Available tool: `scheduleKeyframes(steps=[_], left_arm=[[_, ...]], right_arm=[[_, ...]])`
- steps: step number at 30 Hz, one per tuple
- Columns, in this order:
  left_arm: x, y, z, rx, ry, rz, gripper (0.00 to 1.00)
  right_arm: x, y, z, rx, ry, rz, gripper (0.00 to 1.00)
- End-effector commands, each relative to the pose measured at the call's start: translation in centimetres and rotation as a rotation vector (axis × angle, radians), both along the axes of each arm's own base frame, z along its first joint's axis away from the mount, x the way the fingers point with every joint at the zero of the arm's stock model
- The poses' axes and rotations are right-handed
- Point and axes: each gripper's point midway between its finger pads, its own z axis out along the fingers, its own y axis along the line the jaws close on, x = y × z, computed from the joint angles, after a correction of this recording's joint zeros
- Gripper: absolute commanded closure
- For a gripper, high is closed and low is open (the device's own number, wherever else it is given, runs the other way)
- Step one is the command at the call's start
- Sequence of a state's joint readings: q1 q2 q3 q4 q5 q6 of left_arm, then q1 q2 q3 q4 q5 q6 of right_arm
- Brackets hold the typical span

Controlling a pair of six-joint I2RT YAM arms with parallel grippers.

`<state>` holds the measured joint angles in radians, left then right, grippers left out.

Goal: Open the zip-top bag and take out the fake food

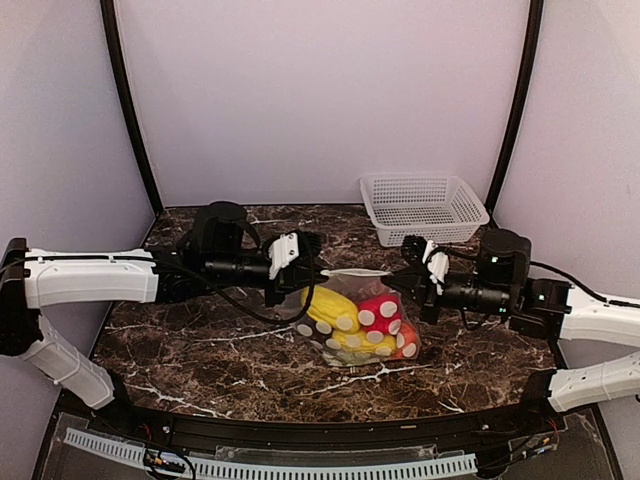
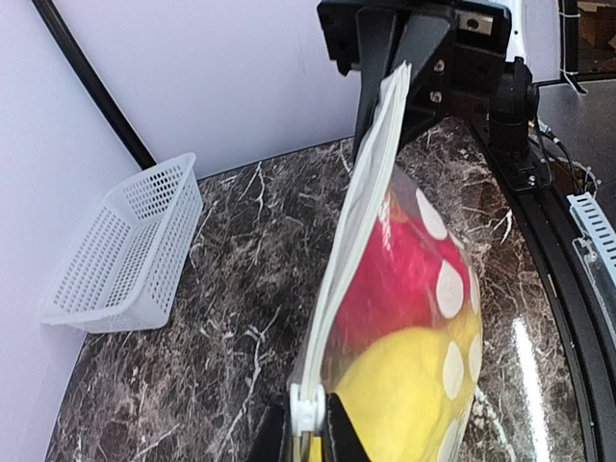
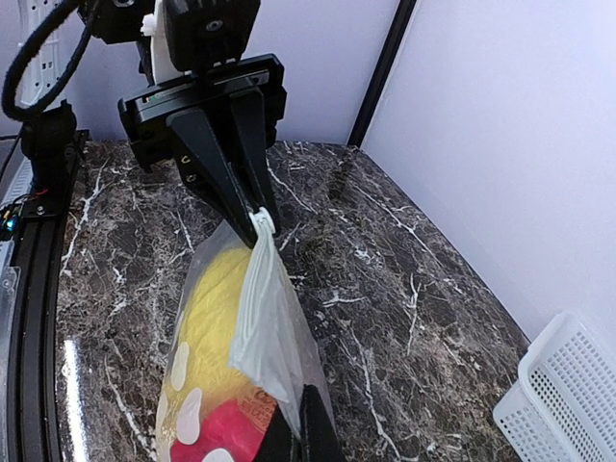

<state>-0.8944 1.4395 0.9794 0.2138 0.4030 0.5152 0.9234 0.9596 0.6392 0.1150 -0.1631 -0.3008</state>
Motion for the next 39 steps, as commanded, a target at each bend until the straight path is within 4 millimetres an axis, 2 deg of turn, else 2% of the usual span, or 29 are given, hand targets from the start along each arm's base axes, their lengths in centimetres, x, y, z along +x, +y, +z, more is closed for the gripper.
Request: scheduleKeyframes(steps=[1,10,23,31,35,39], left_arm=[[1.8,3.1,-0.5,0.004,0.028,0.130,0.96],[1.9,5.1,-2.6,0.038,0.068,0.200,0.96],[1.4,7.4,-3.7,0.071,0.089,0.268,0.95],[1.0,8.4,-4.8,0.092,0.117,0.302,0.95],[1.1,8.6,-4.9,0.095,0.116,0.309,0.94],[1.0,7.7,-4.4,0.084,0.134,0.271,0.90]], right_arm=[[1.5,-1.8,2.2,0.084,-0.057,-0.124,1.00],[3.3,-5.2,2.7,0.138,-0.071,-0.290,1.00],[5.6,-9.0,3.7,0.182,-0.109,-0.509,1.00],[6.1,-11.3,4.6,0.218,-0.146,-0.604,1.00],[5.7,-11.1,4.9,0.239,-0.153,-0.571,1.00],[4.7,-8.4,4.2,0.224,-0.121,-0.420,1.00]])
